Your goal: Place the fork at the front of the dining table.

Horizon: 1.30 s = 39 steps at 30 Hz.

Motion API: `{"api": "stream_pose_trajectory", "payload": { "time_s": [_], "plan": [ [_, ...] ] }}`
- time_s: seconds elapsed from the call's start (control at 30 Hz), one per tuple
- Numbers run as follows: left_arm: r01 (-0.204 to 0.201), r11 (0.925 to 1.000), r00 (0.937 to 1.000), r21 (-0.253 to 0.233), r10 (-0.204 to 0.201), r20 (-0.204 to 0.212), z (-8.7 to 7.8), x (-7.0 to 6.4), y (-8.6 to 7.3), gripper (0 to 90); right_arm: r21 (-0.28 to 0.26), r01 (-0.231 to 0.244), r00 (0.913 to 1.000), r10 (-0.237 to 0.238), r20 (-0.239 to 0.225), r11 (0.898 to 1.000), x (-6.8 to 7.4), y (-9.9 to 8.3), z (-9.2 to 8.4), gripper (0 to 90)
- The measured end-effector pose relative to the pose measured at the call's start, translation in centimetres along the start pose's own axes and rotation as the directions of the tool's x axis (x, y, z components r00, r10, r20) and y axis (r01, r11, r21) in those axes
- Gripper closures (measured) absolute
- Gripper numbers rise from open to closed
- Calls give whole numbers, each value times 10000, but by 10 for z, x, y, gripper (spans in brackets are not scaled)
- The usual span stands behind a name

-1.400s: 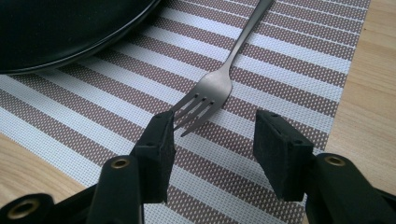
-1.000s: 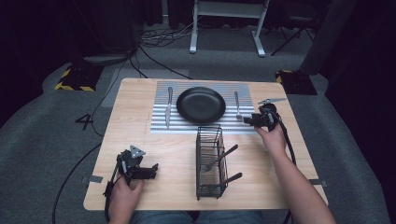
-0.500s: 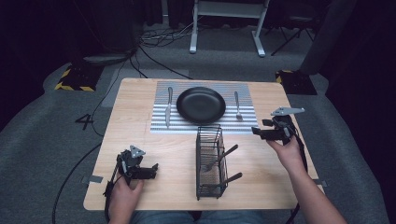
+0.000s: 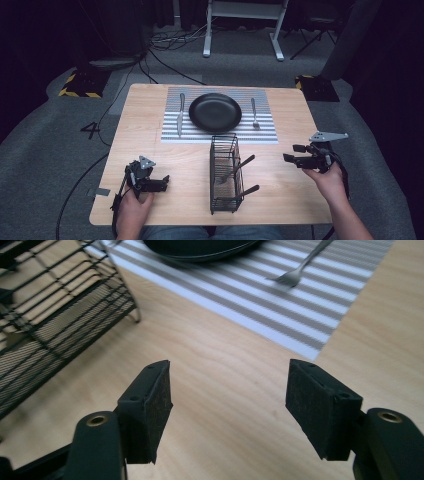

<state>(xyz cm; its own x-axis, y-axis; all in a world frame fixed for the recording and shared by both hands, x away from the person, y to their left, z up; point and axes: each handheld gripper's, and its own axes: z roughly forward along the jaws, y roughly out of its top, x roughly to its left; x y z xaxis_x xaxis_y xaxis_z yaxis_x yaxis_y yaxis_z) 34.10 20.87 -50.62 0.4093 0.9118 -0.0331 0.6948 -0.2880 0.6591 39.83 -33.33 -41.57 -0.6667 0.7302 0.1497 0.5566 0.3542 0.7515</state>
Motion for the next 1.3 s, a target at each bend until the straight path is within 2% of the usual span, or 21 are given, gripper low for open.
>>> {"api": "stream_pose_trajectory", "payload": {
  "time_s": [0.07,0.13,0.27,0.53,0.63,0.77,0.9,1.0,1.1,1.17,1.2,1.3],
  "plan": [
    [0,10000,10000,2,0,0,0,0,0,2,-10,58,9998,-58,-165,10000,1,-5,-3,346],
    [-2,10000,10000,-7,2,-3,0,0,0,2,8,158,9998,-158,-116,9999,2,-12,-6,336],
    [-2,10000,10000,3,2,2,0,0,0,2,-95,-10,10000,10,-41,10000,5,-28,-10,334],
    [-5,10000,10000,4,5,-4,0,0,0,2,-262,239,9995,-233,229,9994,17,-65,-1,338],
    [-4,10000,10000,-1,4,-8,0,0,0,2,-292,456,9976,-440,533,9985,20,-77,3,358],
    [-4,10000,10000,-1,4,-9,0,0,0,2,-296,380,9974,-360,631,9988,20,-90,8,357],
    [1,10000,10000,0,-1,-8,0,0,0,2,-136,511,9921,-492,1150,9986,18,-96,11,354],
    [-2,10000,10000,1,2,-8,0,0,0,2,38,435,9901,-436,1332,9990,15,-98,15,345],
    [-3,10000,10000,2,3,-7,0,0,0,2,271,633,9851,-668,1586,9976,13,-100,19,303],
    [-1,10000,10000,-2,1,-6,0,0,0,2,206,809,9832,-831,1622,9965,10,-101,21,211],
    [-1,10000,10000,3,1,-5,0,0,0,2,309,619,9844,-662,1632,9976,7,-100,23,141],
    [0,10000,10000,-2,0,-7,0,0,0,2,553,741,9859,-815,1463,9957,-1,-95,27,70]
  ]
}}
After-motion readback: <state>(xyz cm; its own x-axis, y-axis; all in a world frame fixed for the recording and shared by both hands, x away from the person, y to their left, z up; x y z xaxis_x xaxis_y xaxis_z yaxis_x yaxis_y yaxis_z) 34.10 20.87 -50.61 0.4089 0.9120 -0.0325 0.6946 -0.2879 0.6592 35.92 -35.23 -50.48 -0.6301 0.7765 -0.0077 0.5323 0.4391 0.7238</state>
